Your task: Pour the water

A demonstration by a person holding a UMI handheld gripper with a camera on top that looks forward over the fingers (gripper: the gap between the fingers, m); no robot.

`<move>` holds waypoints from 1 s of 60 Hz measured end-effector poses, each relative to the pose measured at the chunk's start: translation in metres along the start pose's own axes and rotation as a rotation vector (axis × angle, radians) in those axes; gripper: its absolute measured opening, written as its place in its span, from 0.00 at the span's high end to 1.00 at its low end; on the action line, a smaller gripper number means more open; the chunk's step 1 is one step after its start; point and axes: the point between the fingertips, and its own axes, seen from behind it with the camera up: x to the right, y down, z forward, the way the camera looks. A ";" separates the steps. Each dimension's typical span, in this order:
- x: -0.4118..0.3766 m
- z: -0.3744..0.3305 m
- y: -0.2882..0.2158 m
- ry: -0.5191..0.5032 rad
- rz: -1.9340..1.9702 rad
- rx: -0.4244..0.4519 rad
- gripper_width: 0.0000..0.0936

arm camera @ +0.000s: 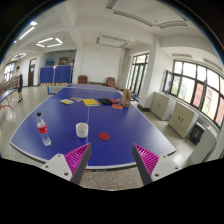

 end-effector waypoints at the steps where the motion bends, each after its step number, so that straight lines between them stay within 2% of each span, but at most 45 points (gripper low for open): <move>1: 0.000 0.000 0.000 0.000 0.000 0.000 0.09; 10: -0.011 0.006 0.013 -0.003 -0.009 -0.018 0.09; 21: -0.055 0.023 0.052 -0.044 -0.034 -0.059 0.09; 32: -0.171 0.048 0.119 -0.158 -0.071 -0.090 0.09; 37: -0.235 0.061 0.133 -0.223 -0.066 -0.108 0.10; 42: -0.298 0.077 0.129 -0.273 -0.033 -0.089 0.09; 50: -0.383 0.124 0.093 -0.335 0.013 -0.012 0.09; 60: -0.424 0.197 0.050 -0.285 0.037 0.090 0.10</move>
